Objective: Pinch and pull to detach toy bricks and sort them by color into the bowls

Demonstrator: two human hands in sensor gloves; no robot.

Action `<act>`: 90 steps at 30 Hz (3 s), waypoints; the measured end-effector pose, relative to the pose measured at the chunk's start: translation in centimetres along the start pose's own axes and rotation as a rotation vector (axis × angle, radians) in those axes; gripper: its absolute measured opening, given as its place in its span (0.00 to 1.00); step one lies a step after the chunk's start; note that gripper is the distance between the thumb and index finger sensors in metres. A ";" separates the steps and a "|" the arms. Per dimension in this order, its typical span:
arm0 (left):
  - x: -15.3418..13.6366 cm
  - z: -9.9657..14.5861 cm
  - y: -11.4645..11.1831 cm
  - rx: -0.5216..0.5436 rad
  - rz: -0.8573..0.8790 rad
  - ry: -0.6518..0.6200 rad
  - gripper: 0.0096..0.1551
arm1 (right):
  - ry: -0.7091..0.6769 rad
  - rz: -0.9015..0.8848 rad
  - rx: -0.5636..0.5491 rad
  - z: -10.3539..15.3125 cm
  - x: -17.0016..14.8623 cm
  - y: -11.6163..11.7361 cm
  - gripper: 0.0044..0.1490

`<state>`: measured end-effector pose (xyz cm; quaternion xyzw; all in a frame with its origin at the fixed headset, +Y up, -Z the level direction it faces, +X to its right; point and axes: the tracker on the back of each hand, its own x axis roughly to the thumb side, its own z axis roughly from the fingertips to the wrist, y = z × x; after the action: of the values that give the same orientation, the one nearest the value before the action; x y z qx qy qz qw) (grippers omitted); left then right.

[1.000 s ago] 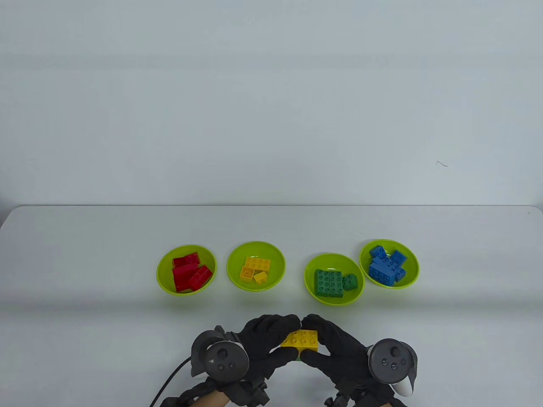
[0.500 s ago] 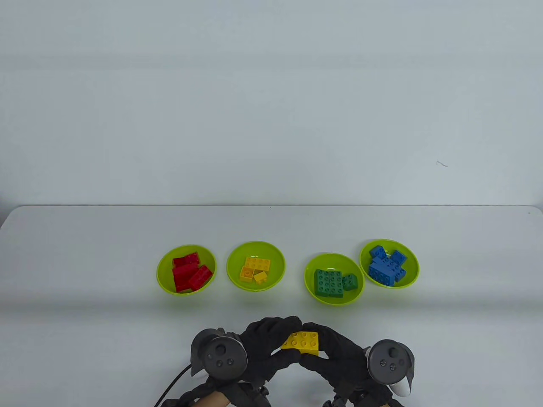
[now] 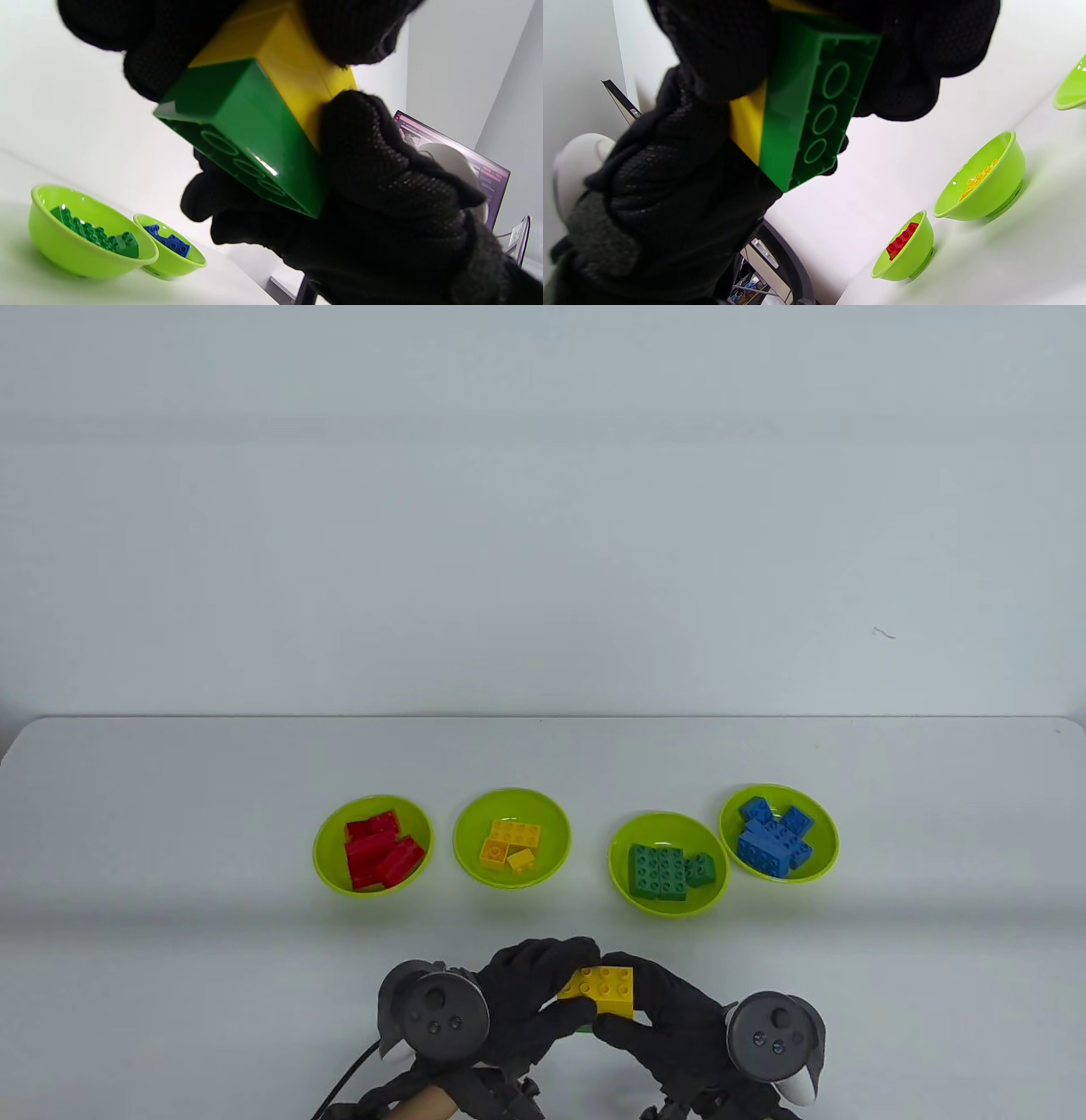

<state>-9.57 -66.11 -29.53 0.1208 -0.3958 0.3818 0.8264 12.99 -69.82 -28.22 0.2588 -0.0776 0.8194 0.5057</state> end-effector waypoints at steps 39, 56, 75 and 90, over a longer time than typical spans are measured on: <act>3.5 -0.4 -0.3 -0.047 -0.550 -0.155 0.38 | 0.056 -0.067 -0.055 0.1 -0.8 0.4 0.40; -3.3 -3.8 2.2 0.043 -0.388 0.098 0.37 | 0.035 0.090 -0.106 0.0 -0.7 -2.1 0.40; -17.9 -7.3 -0.1 -0.104 -0.465 0.640 0.38 | 0.091 0.076 -0.151 -0.3 -1.8 -3.4 0.39; -17.6 -7.6 0.3 -0.047 -0.399 0.618 0.47 | 0.109 0.071 -0.148 -0.4 -2.0 -3.6 0.39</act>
<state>-12.49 -71.51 -47.63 0.0556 -0.1047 0.2227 0.9677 16.68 -69.52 -29.99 0.1729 -0.1192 0.8418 0.4973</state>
